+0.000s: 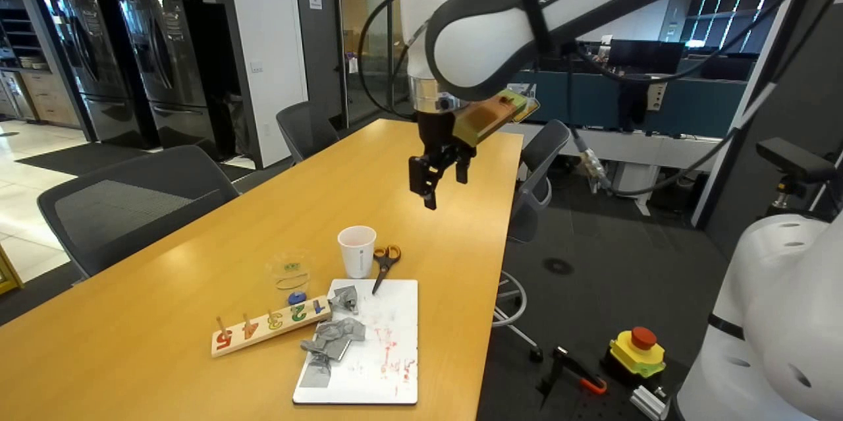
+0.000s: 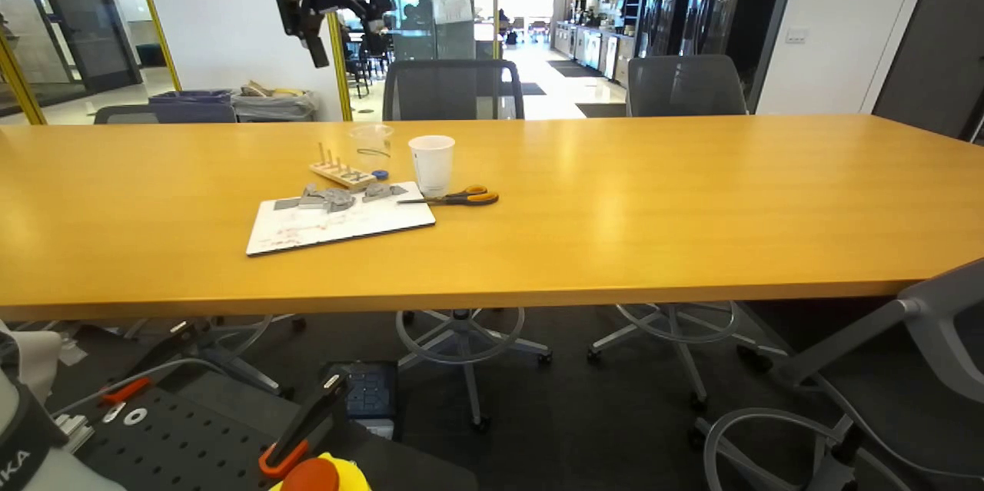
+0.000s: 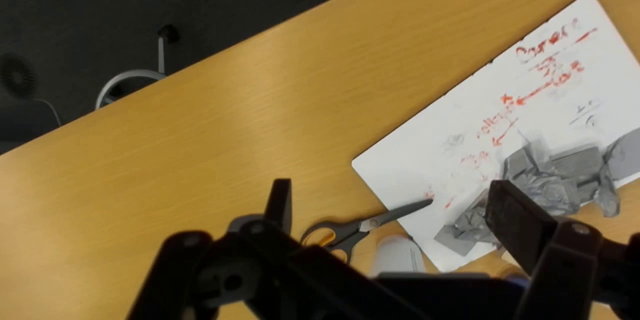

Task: Put the orange rings inside the white cup, place the blue ring in the clear cup

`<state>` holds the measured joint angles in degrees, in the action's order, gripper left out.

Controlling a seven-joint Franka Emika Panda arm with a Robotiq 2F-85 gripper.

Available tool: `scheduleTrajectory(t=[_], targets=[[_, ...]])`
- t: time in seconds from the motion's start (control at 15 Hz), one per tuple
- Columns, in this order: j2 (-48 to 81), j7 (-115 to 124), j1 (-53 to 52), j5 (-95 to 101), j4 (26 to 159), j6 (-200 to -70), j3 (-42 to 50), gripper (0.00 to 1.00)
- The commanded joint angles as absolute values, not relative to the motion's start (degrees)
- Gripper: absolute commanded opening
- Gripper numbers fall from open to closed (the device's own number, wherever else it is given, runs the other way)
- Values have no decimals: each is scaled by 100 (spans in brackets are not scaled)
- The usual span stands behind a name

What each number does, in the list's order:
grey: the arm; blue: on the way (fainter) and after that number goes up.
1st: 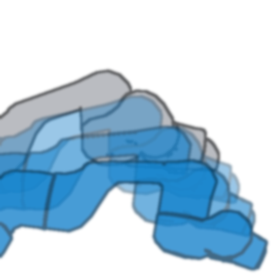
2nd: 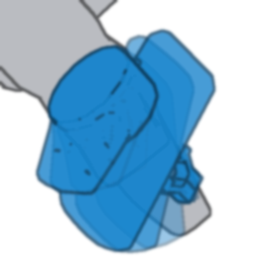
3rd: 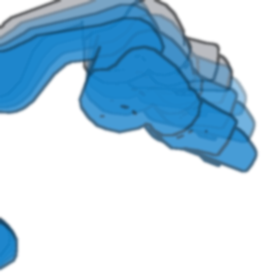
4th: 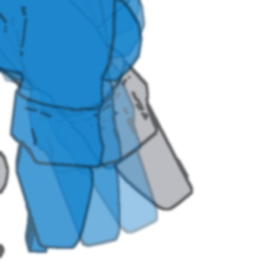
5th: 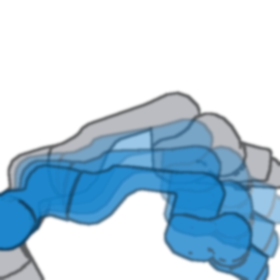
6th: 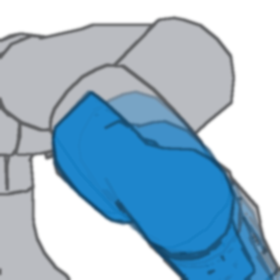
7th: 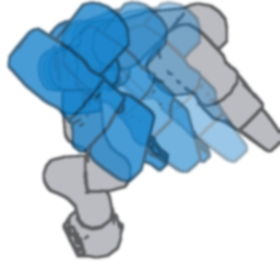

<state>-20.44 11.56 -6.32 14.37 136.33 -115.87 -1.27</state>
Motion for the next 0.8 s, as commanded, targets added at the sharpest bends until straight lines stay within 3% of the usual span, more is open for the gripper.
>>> scheduleTrajectory(t=[0.0, 0.73], targets=[[-3368, 621, -631, 735, 14757, -11664, -113, 100], [-4836, 356, -568, -468, 15566, -11041, -154, 100]])
